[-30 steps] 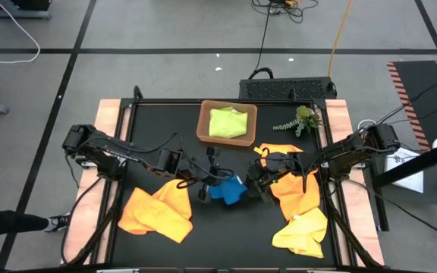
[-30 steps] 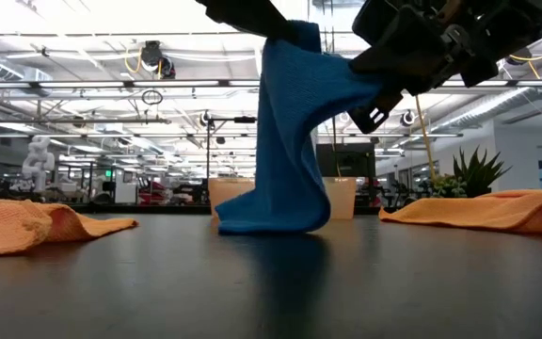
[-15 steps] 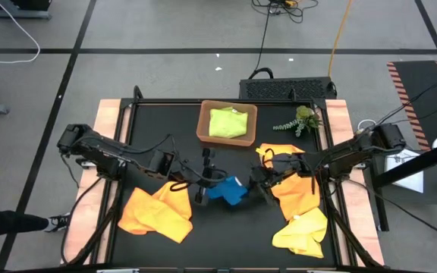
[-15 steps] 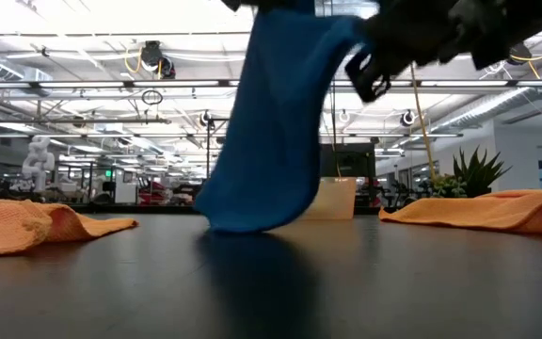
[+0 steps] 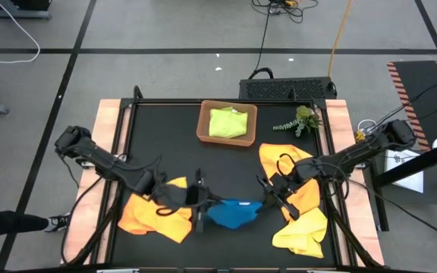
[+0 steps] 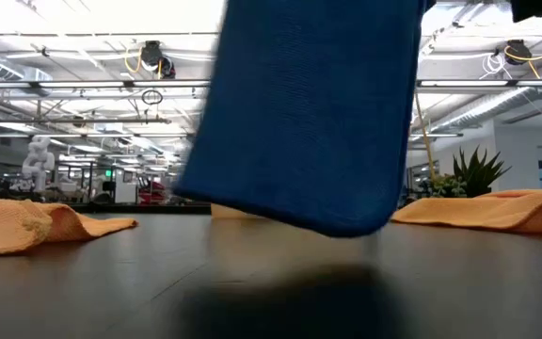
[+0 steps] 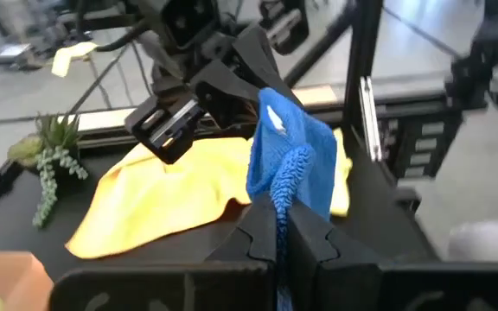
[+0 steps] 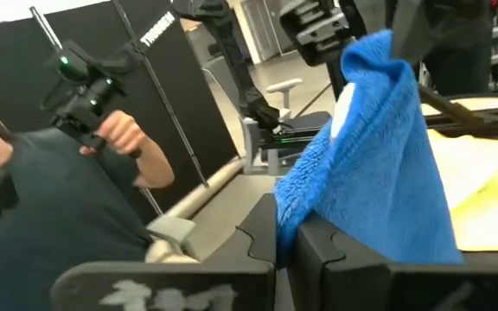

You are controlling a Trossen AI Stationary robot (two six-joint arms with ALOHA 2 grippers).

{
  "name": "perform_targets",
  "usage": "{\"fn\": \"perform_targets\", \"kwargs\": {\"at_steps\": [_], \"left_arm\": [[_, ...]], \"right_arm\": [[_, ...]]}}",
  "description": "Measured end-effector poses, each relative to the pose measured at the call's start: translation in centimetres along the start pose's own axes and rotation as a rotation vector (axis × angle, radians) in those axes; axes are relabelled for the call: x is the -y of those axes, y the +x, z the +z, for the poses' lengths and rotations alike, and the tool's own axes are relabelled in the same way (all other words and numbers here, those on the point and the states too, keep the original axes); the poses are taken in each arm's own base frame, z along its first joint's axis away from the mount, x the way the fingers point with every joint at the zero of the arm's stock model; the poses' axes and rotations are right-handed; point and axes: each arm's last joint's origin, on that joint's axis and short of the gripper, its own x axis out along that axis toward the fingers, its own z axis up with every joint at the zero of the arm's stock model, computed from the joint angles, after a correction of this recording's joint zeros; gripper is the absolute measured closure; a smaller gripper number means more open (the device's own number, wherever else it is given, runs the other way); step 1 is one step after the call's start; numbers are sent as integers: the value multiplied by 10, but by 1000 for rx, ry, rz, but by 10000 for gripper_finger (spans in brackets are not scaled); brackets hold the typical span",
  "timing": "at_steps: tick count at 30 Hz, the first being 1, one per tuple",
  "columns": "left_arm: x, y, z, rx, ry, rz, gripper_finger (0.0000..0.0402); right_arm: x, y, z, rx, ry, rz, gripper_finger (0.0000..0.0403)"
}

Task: Fold microfiber towels
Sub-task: Fold the blue microfiber towel

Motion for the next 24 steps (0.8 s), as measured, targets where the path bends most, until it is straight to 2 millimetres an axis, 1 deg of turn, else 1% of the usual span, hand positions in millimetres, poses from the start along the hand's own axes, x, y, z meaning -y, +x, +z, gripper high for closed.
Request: {"fn": "perform_targets", "kwargs": {"at_steps": [4,7,10,12,16,20,24], "left_arm": [[19,-9,-1,23,-127,12,398],[28,-13,-2,25,-204,-8,399],[33,-8,-7,3,-240,-9,398],[33,-3,-14,-35,-246,-1,398],[19,15,-31,-153,-265,1,398],[-9,30,-49,-217,-260,69,397],[-44,40,-66,-288,-244,166,398]], "right_arm": [[-10,3,-2,18,58,5,402],[-16,5,-2,38,113,16,402],[-16,5,-4,23,167,-9,402],[-12,6,-9,-12,212,-43,402],[3,6,-20,-99,287,-136,402],[25,0,-29,-171,301,-320,403],[47,-12,-31,-208,264,-516,403]]}}
